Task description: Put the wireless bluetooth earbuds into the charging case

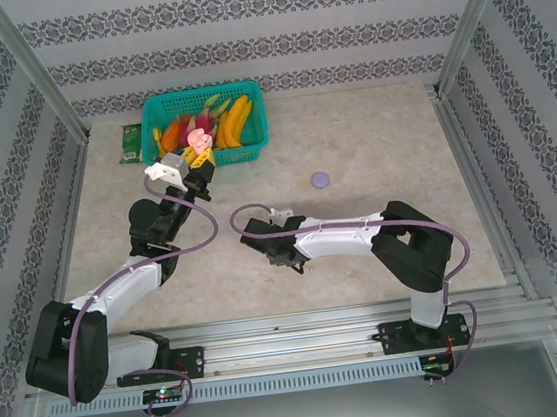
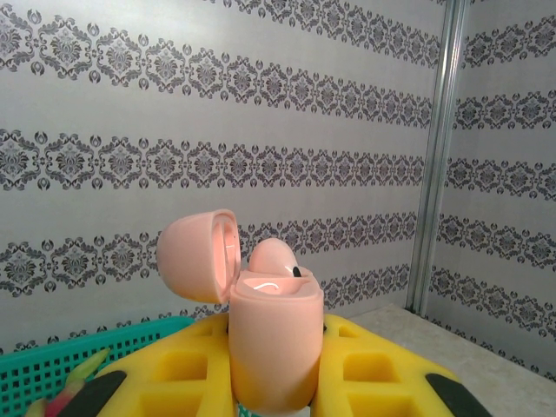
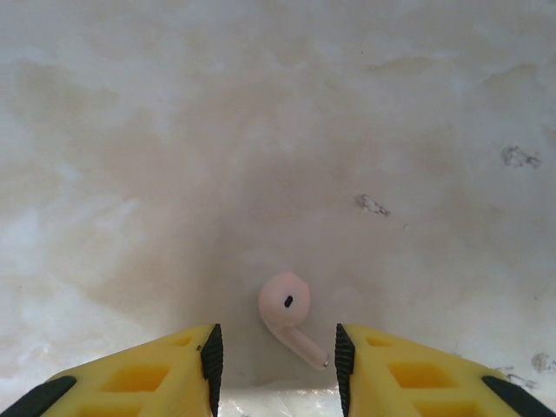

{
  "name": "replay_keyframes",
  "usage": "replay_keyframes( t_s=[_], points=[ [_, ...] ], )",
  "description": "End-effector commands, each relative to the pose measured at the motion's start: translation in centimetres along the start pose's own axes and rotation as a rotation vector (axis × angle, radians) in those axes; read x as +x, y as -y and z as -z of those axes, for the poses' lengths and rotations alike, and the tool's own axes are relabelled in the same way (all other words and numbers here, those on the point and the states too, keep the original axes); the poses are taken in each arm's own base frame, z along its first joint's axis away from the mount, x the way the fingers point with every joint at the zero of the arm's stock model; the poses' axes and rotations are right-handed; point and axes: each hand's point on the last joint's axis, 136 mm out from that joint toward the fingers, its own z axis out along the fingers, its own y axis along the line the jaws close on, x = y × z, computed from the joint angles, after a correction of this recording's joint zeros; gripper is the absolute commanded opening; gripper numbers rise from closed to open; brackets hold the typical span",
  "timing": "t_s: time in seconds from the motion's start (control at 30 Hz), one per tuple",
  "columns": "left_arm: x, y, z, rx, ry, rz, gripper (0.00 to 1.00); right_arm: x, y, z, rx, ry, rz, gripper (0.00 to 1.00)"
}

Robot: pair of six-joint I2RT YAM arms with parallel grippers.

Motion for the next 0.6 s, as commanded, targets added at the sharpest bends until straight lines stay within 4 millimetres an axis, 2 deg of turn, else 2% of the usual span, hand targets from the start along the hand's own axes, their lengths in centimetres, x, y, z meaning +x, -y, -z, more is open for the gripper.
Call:
replay_keyframes(
  t_s=[0.0,0.3,0.57],
  points=[
    [-0.6,0.5,0.0,0.018,0.029,0.012,0.00,-0.8,0.3,-0.7,0.024,0.012,0.010,0.41],
    [-0.4,0.5,-0.2,0.020,0.025,0.016,0.00,-0.9,0.5,-2.2,0.029,-0.014,-0.022,0.39],
    [-0.3,0.4,-0.2,0.018,0.024,0.018,0.00,-0.5,0.3,-2.6,0.012,-0.032,-0.031,0.34]
  ],
)
